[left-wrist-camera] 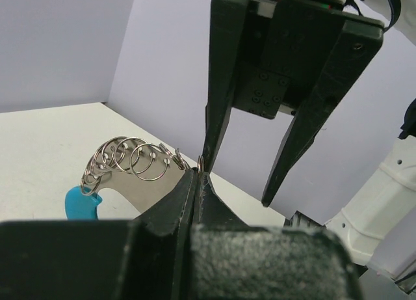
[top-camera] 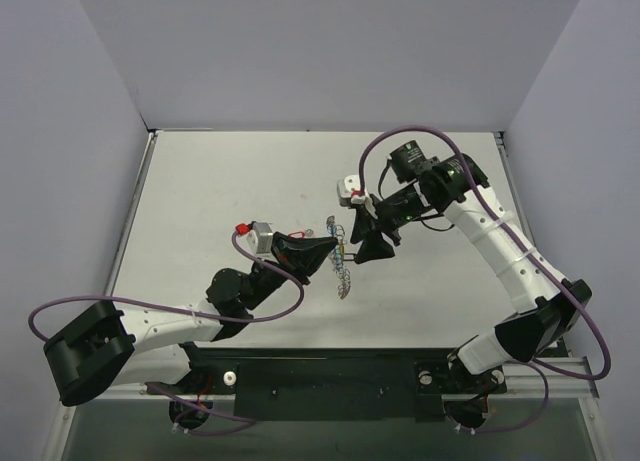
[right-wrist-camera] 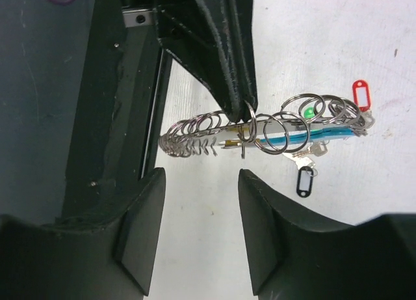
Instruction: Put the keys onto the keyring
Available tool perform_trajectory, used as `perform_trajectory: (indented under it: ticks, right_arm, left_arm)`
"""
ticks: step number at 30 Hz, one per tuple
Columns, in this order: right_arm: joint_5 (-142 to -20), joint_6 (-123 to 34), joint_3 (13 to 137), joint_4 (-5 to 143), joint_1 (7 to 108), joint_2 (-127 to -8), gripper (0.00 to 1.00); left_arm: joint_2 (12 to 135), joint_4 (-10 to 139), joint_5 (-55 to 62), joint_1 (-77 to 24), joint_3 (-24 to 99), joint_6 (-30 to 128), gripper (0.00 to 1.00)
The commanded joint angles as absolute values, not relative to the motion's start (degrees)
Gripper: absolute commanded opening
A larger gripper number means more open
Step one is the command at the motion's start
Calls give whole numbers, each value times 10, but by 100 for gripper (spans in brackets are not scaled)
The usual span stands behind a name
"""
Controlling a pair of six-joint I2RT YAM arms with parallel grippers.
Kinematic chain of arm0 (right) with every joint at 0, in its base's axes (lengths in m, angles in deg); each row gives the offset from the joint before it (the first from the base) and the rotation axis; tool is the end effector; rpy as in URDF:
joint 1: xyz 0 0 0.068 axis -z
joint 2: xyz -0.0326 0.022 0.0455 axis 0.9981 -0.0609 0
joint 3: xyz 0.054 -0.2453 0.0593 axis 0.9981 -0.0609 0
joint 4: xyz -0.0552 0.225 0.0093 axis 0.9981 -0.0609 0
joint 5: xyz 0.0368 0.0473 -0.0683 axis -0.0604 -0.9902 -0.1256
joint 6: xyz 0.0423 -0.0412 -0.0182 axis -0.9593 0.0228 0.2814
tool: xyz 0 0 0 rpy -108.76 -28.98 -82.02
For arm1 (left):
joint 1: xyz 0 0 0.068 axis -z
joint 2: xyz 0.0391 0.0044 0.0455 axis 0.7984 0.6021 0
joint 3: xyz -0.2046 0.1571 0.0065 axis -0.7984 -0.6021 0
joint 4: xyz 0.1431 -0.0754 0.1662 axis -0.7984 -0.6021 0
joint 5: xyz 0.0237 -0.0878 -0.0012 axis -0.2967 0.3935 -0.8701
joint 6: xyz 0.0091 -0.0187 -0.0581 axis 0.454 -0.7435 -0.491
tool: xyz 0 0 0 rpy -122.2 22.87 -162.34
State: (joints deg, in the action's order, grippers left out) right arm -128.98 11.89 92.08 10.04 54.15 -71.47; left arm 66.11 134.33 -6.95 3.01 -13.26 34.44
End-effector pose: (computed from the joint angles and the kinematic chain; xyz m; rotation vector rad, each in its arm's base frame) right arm 0.2032 0.1742 0.3686 -1.7188 1.3786 1.0143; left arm 0.1269 -0.1851 0.2821 0.2781 1.1849 -1.2507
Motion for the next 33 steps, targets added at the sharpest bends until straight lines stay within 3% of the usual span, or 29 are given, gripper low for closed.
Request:
perform_trajectory:
  ticks: [1, 8, 20, 33]
  right_arm:
    - [-1340, 321, 972, -44, 550, -700, 45]
    - [-1355, 379, 975, -85, 549, -712, 45]
    - [-1372, 310, 991, -51, 547, -749, 30]
    - [-1328, 253, 986, -22, 547, -730, 36]
  left_arm:
    - [646, 1538, -23, 25, -102, 345, 0]
    - [649, 1537, -3, 23, -102, 346, 0]
    - [655, 1545, 16, 20, -94, 337, 0]
    - [654, 1540, 20, 14, -95, 337, 0]
